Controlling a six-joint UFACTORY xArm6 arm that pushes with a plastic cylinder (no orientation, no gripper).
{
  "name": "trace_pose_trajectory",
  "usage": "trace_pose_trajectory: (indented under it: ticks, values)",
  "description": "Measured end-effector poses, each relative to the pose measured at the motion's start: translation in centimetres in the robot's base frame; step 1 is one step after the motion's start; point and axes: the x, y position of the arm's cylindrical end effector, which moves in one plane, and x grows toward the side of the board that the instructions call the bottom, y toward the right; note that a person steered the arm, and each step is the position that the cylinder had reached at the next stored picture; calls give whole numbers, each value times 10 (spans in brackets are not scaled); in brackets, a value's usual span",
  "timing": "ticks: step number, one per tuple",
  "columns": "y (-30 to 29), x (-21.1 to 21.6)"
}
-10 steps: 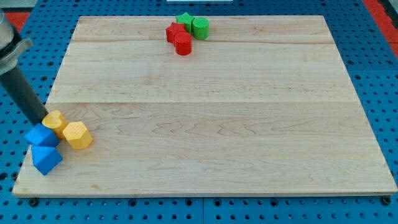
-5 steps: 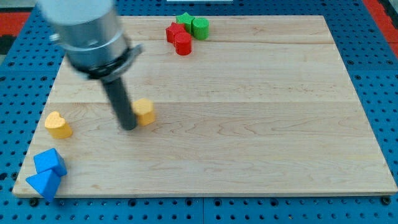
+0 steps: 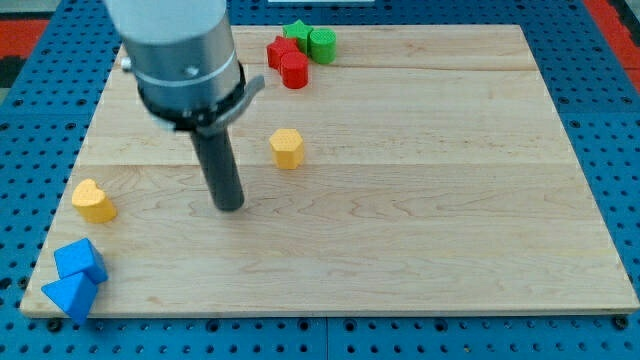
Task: Slide the yellow hexagon to the center of the board
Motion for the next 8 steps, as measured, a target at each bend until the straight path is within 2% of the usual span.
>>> trace_pose_trajectory:
  ticks: [1,2,4,6,7,8]
  values:
    - [-29,-69]
    - [-202,-98]
    - [-205,-92]
    - [-204,17]
    - [-155,26]
    - [-54,20]
